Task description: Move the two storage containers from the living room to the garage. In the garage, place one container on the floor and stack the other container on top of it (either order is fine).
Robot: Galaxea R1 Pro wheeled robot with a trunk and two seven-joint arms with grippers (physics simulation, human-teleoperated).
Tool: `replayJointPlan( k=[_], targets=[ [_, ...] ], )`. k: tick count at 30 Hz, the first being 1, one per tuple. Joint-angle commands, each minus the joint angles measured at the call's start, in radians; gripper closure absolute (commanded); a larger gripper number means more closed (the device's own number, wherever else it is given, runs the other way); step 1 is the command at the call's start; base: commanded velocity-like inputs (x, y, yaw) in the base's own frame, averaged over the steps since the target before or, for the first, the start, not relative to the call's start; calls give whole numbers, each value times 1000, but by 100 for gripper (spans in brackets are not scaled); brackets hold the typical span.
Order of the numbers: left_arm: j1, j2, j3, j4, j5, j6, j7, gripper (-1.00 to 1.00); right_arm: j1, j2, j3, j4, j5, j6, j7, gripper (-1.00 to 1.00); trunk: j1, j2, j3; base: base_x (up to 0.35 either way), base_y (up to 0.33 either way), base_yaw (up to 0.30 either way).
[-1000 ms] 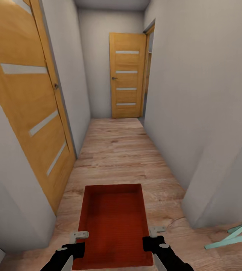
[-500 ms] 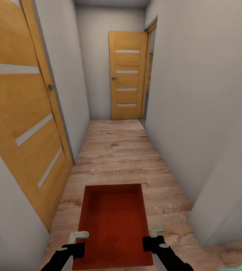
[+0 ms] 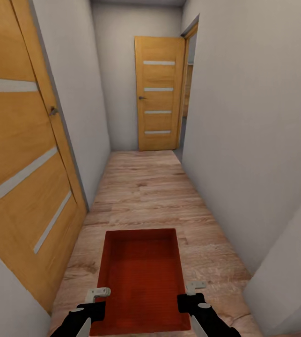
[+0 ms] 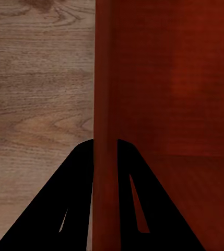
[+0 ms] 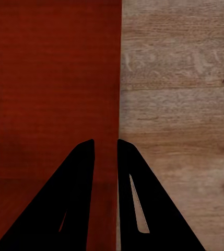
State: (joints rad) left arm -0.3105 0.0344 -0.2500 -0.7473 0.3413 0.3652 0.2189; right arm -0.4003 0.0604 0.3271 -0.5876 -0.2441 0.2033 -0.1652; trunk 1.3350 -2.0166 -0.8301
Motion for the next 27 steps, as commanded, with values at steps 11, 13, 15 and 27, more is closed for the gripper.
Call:
replayJointPlan(
  k=[11, 13, 15, 27],
  targets=[
    [-1, 1, -9, -37, 25, -1, 10, 100, 0, -1, 9, 0, -20, 4, -5, 100, 0, 0, -1, 343, 0, 0],
    [-1, 1, -9, -37, 24, 0, 10, 100, 0, -1, 9, 0, -20, 4, -5, 100, 0, 0, -1, 343, 0, 0],
    [-1, 1, -10, -36, 25, 0, 10, 100, 0, -1, 9, 0, -20, 4, -5, 100, 0, 0, -1, 343, 0, 0],
    [-1, 1, -10, -36, 25, 0, 9, 100, 0, -1, 9, 0, -20, 4, -5, 100, 0, 0, -1, 343, 0, 0]
  ],
)
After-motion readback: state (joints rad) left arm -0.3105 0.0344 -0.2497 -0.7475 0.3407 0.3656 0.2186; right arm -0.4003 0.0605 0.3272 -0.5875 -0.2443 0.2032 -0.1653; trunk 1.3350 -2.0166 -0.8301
